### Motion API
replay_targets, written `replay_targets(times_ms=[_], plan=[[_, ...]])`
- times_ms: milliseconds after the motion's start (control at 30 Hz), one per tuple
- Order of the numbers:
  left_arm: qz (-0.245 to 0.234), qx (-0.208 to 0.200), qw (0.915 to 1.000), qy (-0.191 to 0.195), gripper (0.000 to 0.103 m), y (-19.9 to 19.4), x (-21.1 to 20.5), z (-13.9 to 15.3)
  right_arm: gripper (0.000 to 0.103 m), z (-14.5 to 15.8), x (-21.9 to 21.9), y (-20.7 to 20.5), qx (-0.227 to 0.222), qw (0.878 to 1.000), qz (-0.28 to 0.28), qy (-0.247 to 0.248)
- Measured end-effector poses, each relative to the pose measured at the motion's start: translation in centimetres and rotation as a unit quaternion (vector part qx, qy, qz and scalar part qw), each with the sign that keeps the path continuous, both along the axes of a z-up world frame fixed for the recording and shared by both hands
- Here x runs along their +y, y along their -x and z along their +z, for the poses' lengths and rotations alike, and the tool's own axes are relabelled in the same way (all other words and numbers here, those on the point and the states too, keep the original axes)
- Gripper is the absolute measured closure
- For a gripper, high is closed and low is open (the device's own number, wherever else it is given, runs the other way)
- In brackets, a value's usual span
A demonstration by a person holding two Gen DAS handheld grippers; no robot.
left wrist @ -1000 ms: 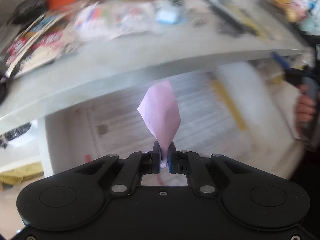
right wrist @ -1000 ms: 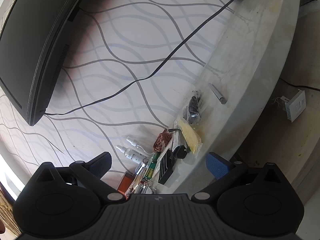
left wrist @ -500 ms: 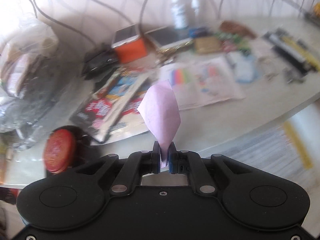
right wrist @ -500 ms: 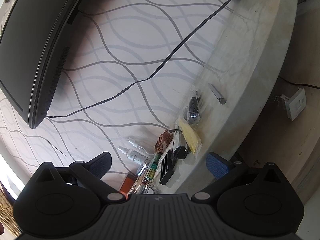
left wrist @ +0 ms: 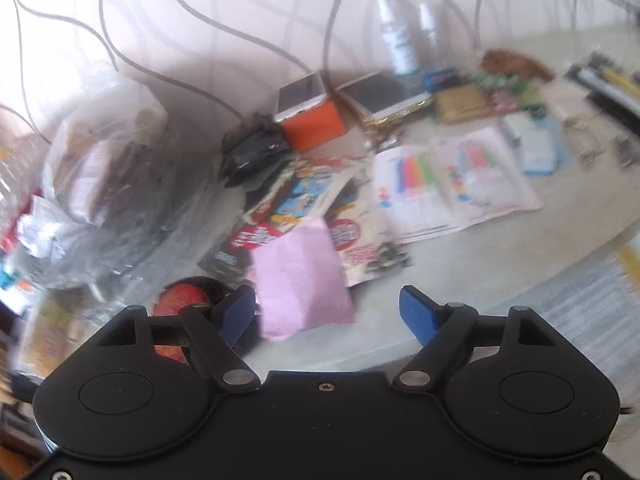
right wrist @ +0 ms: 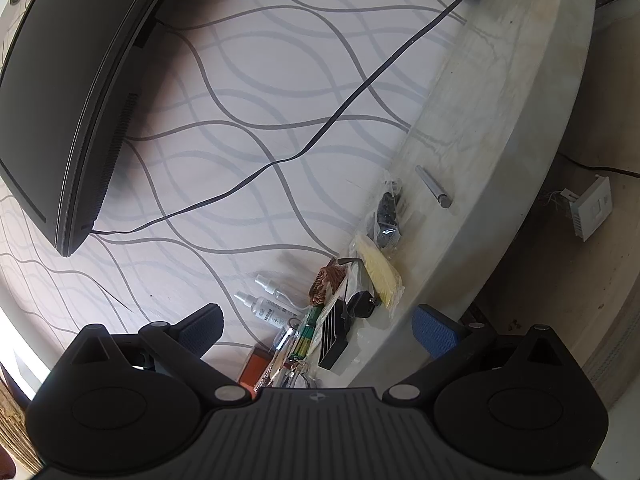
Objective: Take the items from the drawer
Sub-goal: 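Lift the pink paper onto the countertop and open the left gripper, then lower the left gripper into the drawer and grasp the white wrapped ball, then carry the white wrapped ball to the countertop and open the left gripper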
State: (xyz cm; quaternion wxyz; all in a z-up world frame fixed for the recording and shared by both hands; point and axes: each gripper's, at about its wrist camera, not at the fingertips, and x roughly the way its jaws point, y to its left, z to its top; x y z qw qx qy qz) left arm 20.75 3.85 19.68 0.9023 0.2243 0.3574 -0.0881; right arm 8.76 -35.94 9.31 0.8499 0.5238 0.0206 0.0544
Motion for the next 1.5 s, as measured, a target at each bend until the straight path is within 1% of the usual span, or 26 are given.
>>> replay_targets(times_ms=[33,67,133,200,233,267,300,367,467,500,533,667,733,767,833,867,900,967,1067,1100,1200,1267,1300,1367,1467,1500], plan=[[-0.016,0.017,0.9996,0.012,0.025,0.3,0.1,0.1,0.000,0.0,0.0,0.0,0.000,1.000,0.000,0.000],[-0.034,0.046,0.9982,0.016,0.026,0.7,0.0,-0.2,0.000,0.0,0.0,0.0,0.001,1.000,0.001,0.000],[-0.049,0.120,0.9915,0.013,0.026,1.2,-0.5,-1.1,0.000,0.0,0.0,-0.1,0.002,1.000,0.001,0.001],[-0.049,0.198,0.9789,0.014,0.024,1.3,-0.7,-2.4,0.000,0.1,0.1,-0.2,0.005,1.000,0.003,0.005],[-0.032,0.237,0.9706,0.024,0.024,0.9,-0.5,-3.1,0.000,0.1,0.2,-0.2,0.006,1.000,0.004,0.006],[-0.015,0.279,0.9598,0.031,0.024,0.4,-0.1,-4.1,0.000,0.1,0.2,-0.2,0.006,1.000,0.004,0.006],[-0.006,0.311,0.9500,0.024,0.024,0.0,0.0,-5.2,0.000,0.1,0.2,-0.2,0.006,1.000,0.003,0.006],[-0.005,0.350,0.9366,-0.014,0.024,-0.5,-0.1,-7.3,0.000,0.1,0.2,-0.2,0.007,1.000,0.003,0.005],[-0.004,0.402,0.9133,-0.065,0.024,-1.3,-0.3,-10.3,0.000,0.1,0.2,-0.1,0.007,1.000,0.002,0.005],[-0.010,0.418,0.9053,-0.074,0.024,-1.4,-0.4,-11.0,0.000,0.1,0.2,-0.1,0.007,1.000,0.002,0.005],[-0.021,0.431,0.8982,-0.084,0.020,-1.4,-0.8,-11.5,0.000,0.1,0.1,-0.1,0.007,1.000,0.002,0.004],[-0.046,0.479,0.8649,-0.143,0.019,-0.8,-2.1,-14.0,0.000,0.1,0.1,-0.1,0.007,1.000,0.001,0.003],[-0.052,0.486,0.8581,-0.157,0.018,-0.3,-2.3,-15.0,0.000,0.0,0.0,-0.1,0.006,1.000,0.002,-0.002],[-0.050,0.488,0.8569,-0.159,0.020,-0.3,-2.3,-15.2,0.000,-0.1,0.0,-0.1,0.006,1.000,0.002,-0.004],[-0.049,0.490,0.8562,-0.156,0.029,-0.2,-1.9,-15.4,0.000,-0.2,-0.1,-0.1,0.005,1.000,0.002,-0.009],[-0.048,0.490,0.8564,-0.154,0.039,-0.1,-1.7,-15.5,0.000,-0.3,-0.2,-0.1,0.005,1.000,0.002,-0.011],[-0.050,0.487,0.8579,-0.156,0.056,0.1,-1.5,-15.6,0.000,-0.3,-0.2,-0.1,0.004,1.000,0.002,-0.014],[-0.054,0.471,0.8645,-0.166,0.055,0.5,-1.2,-15.7,0.000,-0.4,-0.3,-0.1,0.003,1.000,0.002,-0.018],[-0.049,0.452,0.8806,-0.134,0.056,0.6,-0.5,-15.1,0.000,-0.6,-0.5,-0.2,0.002,1.000,0.002,-0.026],[-0.047,0.441,0.8880,-0.120,0.056,0.6,-0.3,-14.7,0.000,-0.6,-0.5,-0.2,0.002,1.000,0.002,-0.028],[-0.041,0.394,0.9157,-0.065,0.056,0.3,0.3,-12.1,0.000,-0.6,-0.5,-0.2,0.003,1.000,0.001,-0.028],[-0.042,0.370,0.9277,-0.024,0.056,0.3,0.7,-10.4,0.000,-0.6,-0.4,-0.2,0.005,1.000,0.000,-0.027],[-0.045,0.360,0.9318,-0.003,0.056,0.4,0.8,-9.6,0.000,-0.6,-0.4,-0.2,0.005,1.000,0.000,-0.025],[-0.053,0.345,0.9365,0.036,0.056,0.4,0.5,-8.2,0.000,-0.5,-0.3,-0.2,0.006,1.000,0.000,-0.024],[-0.070,0.325,0.9401,0.074,0.056,0.1,-0.6,-6.1,0.000,-0.5,-0.3,-0.2,0.008,1.000,-0.001,-0.023],[-0.074,0.314,0.9431,0.082,0.056,-0.2,-1.1,-5.1,0.000,-0.5,-0.3,-0.2,0.008,1.000,-0.002,-0.023]])
